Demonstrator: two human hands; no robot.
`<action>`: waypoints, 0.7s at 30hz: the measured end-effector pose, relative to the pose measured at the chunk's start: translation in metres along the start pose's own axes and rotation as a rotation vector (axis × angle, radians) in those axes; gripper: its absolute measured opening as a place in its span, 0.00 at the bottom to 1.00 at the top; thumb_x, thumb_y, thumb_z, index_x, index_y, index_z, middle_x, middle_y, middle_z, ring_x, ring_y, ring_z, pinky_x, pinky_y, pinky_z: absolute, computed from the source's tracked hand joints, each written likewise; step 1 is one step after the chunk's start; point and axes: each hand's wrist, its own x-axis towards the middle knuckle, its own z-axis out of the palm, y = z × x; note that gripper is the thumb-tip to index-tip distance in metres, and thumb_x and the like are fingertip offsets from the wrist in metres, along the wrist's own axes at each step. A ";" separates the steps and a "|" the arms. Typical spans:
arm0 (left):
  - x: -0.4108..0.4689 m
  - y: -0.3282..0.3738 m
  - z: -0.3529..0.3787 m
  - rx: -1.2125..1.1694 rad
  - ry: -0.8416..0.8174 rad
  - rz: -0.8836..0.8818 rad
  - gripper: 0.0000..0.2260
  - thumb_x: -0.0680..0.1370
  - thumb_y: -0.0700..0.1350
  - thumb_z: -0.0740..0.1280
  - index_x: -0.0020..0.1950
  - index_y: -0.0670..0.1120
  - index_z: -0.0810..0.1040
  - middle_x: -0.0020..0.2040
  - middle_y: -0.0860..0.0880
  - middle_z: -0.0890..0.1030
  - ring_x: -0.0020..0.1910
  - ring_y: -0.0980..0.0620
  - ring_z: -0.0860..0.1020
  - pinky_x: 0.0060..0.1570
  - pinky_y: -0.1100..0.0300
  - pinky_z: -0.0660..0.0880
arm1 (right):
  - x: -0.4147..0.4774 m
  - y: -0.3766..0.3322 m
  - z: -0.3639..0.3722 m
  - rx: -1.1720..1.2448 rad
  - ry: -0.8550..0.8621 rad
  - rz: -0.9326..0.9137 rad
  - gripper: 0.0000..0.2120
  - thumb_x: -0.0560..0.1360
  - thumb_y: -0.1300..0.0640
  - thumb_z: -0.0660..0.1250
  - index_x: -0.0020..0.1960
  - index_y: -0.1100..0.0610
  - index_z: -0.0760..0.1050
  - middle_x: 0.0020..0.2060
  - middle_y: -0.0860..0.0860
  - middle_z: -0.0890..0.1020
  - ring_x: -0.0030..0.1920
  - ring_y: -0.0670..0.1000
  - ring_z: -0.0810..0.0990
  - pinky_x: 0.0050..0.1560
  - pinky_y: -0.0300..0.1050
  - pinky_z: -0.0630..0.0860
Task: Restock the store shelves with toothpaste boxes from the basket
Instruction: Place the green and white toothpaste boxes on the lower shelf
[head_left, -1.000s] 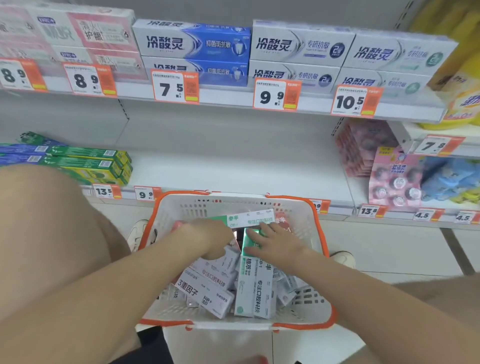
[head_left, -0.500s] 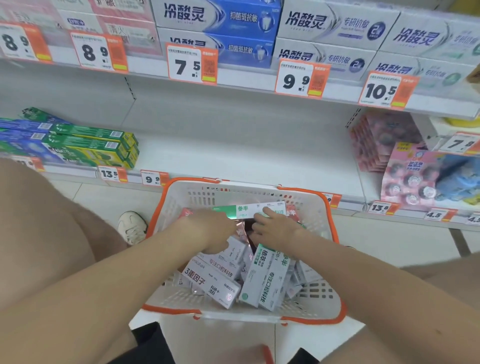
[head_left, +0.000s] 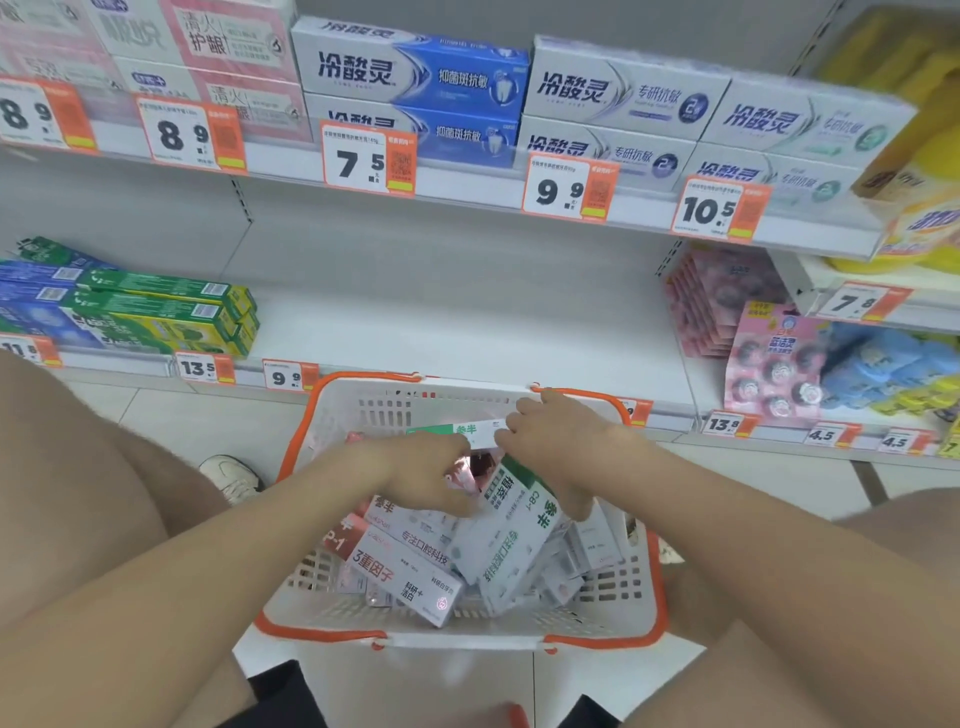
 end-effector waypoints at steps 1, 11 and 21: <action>-0.001 0.004 -0.004 -0.081 0.014 0.034 0.34 0.78 0.65 0.71 0.77 0.49 0.67 0.72 0.52 0.76 0.67 0.49 0.77 0.68 0.46 0.75 | -0.008 0.008 -0.008 0.022 0.038 0.012 0.39 0.62 0.47 0.81 0.68 0.53 0.67 0.57 0.51 0.75 0.55 0.53 0.68 0.63 0.53 0.67; -0.027 0.009 -0.044 -0.690 0.221 0.047 0.19 0.76 0.51 0.78 0.65 0.53 0.78 0.56 0.51 0.87 0.52 0.48 0.87 0.56 0.43 0.83 | -0.038 0.054 -0.040 0.381 0.376 0.122 0.52 0.60 0.39 0.80 0.78 0.36 0.56 0.73 0.51 0.61 0.44 0.55 0.79 0.47 0.50 0.79; -0.029 0.012 -0.044 -0.807 0.575 -0.153 0.13 0.74 0.46 0.76 0.56 0.50 0.77 0.52 0.49 0.84 0.49 0.49 0.86 0.54 0.43 0.83 | -0.049 0.087 -0.052 0.822 0.619 0.397 0.43 0.60 0.41 0.86 0.68 0.47 0.70 0.50 0.46 0.78 0.51 0.53 0.78 0.50 0.50 0.76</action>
